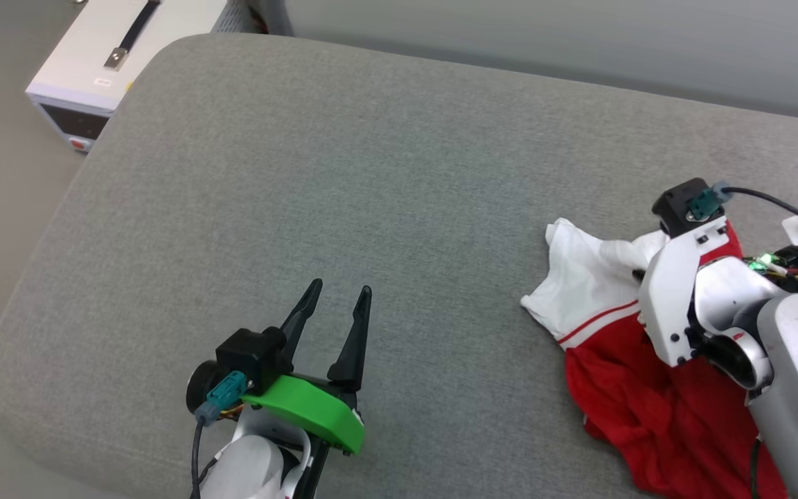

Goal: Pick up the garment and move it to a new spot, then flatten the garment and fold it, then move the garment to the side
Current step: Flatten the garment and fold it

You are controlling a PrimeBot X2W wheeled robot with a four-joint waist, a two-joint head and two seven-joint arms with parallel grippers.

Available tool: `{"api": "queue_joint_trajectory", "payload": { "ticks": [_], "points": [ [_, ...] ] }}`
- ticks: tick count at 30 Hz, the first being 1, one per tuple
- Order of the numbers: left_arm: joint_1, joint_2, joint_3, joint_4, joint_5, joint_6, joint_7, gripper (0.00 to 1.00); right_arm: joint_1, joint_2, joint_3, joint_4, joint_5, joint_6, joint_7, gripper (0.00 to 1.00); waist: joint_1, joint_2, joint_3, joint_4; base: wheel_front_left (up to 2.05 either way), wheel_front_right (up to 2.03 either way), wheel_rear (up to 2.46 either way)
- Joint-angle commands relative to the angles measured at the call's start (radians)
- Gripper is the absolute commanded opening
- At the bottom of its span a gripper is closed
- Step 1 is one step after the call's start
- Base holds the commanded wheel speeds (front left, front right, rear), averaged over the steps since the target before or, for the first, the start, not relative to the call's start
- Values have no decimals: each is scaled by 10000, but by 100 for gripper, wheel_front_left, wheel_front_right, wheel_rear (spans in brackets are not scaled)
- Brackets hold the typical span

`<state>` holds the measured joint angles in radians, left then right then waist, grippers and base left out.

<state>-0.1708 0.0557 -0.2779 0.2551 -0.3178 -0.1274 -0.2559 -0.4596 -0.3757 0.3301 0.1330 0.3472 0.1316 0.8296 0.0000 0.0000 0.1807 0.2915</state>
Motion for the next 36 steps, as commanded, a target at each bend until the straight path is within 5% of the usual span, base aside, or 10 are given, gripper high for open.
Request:
{"api": "queue_joint_trajectory", "payload": {
  "ticks": [1, 16, 24, 25, 26, 27, 36],
  "points": [
    [-81, -54, 67, 32, -20, -32, -59, 100, -142, 36, -137, -129, 43, -9, -141, 0, 0, 0, -226, -310, 0, 0, 0],
    [72, -41, 486, -59, 128, -32, -59, 100, 1568, -230, -3701, -1185, 413, -9, -1662, 0, 0, 0, -581, -2009, 0, 0, 0],
    [-102, 19, 527, -52, 158, -32, -59, 100, 2034, 222, -6050, 845, 105, -9, -3150, 0, 0, 0, -311, -2579, 0, 0, 0],
    [-124, 46, 517, -29, 153, -32, -59, 100, 1992, 321, -6331, 1223, -67, -9, -3353, 36, 0, 0, -288, -2616, 0, 0, 0],
    [-136, 69, 515, -9, 149, -32, -59, 100, 1967, 394, -6538, 1522, -250, -9, -3498, 59, 0, 0, -276, -2644, 0, 0, 0],
    [-149, 92, 515, 12, 140, -32, -59, 100, 1950, 490, -6711, 1897, -437, -9, -3574, 100, 0, 0, -272, -2668, 0, 0, 0],
    [-82, 171, 643, 149, 87, -32, -59, 100, 1627, 823, -6867, 2750, -1185, -9, -4956, 100, 0, 0, -466, -2842, 0, 0, 0]
  ]
}}
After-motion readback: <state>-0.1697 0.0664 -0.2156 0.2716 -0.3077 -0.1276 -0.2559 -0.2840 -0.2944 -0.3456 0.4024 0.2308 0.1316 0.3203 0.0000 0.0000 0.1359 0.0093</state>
